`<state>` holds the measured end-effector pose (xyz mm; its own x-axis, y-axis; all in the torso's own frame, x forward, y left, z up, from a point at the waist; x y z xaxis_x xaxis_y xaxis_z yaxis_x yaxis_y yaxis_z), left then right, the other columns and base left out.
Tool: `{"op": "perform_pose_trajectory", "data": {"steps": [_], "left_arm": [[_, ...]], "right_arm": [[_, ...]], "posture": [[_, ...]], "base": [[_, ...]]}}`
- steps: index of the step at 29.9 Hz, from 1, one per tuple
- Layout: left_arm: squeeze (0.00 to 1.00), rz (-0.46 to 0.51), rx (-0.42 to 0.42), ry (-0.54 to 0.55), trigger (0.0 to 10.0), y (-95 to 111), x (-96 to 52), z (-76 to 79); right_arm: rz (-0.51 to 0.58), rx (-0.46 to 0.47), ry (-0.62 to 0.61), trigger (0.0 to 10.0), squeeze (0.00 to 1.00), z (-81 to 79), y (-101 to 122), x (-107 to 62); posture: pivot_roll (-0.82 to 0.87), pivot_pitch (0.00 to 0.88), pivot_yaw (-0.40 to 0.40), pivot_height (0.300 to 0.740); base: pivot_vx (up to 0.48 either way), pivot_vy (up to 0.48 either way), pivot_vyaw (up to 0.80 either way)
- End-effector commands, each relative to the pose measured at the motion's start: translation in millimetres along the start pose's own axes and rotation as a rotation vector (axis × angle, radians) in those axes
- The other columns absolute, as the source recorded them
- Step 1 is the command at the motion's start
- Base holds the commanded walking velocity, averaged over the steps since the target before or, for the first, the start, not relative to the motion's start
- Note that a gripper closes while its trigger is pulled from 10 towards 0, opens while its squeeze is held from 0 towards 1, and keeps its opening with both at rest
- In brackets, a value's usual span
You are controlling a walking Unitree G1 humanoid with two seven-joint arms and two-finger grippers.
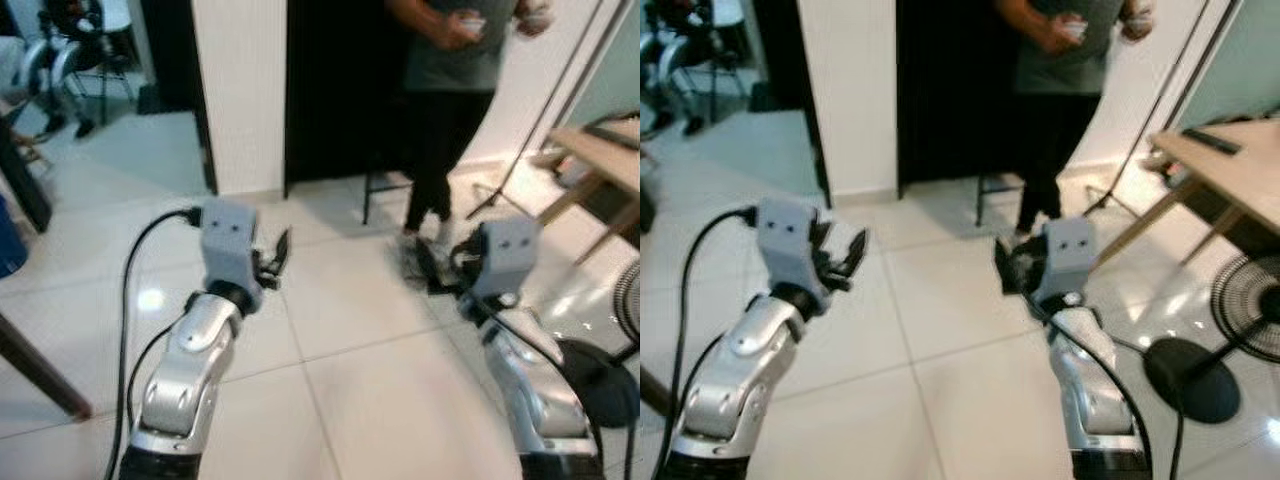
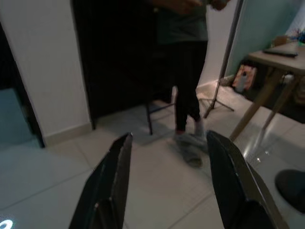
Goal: Setting the table
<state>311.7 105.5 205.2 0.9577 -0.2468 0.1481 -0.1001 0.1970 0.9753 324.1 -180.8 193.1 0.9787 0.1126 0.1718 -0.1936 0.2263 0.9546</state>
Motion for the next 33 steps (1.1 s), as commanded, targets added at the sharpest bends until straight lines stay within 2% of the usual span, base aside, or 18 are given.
{"op": "perform_pose_trajectory", "data": {"steps": [1,33], "left_arm": [[0.00,-0.016,0.005,0.019,10.0,-2.9,-1.2,-3.9],[0.00,-0.003,-0.030,0.019,10.0,-0.6,0.0,-3.7]], "right_arm": [[-0.021,0.002,0.008,10.0,0.00,-1.8,-5.3,-1.8],[-0.025,0.003,0.018,10.0,0.00,-4.1,-7.1,-0.8]], "posture": [[-0.06,0.000,0.037,0.740],[-0.06,0.000,0.036,0.740]], "base": [[0.000,0.000,-0.79],[0.000,0.000,-0.79]]}}
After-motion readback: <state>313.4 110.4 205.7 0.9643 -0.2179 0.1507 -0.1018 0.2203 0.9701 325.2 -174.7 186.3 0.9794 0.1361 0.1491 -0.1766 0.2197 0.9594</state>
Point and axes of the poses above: a point about 5 cm out from each wrist's last joint towards the gripper, its own x axis pointing out of the wrist towards the gripper, its own y axis along the axis of the wrist's last joint, z = x × y, the point moved 1 cm from there along x, pointing out of the wrist towards the gripper, and after that the axes turned 10 degrees about -x, right-handed, at the moved point
